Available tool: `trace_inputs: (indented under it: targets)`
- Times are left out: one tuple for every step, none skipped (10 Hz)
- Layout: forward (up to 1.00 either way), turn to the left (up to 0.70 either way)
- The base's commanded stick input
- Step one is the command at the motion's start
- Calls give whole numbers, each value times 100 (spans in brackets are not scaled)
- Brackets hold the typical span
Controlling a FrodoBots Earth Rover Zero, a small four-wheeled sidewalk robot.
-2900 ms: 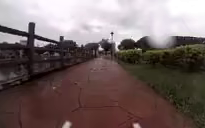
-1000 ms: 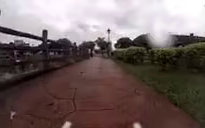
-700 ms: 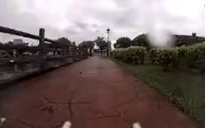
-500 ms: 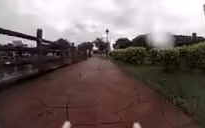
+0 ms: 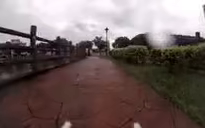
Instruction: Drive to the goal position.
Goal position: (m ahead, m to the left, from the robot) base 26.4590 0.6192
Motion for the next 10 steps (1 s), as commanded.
trace_inputs:
  targets:
    - [50,0]
    - [50,0]
    - [50,0]
    - [50,0]
    - [50,0]
    - [50,0]
    - [50,0]
    - [50,0]
    - [50,12]
    - [50,39]
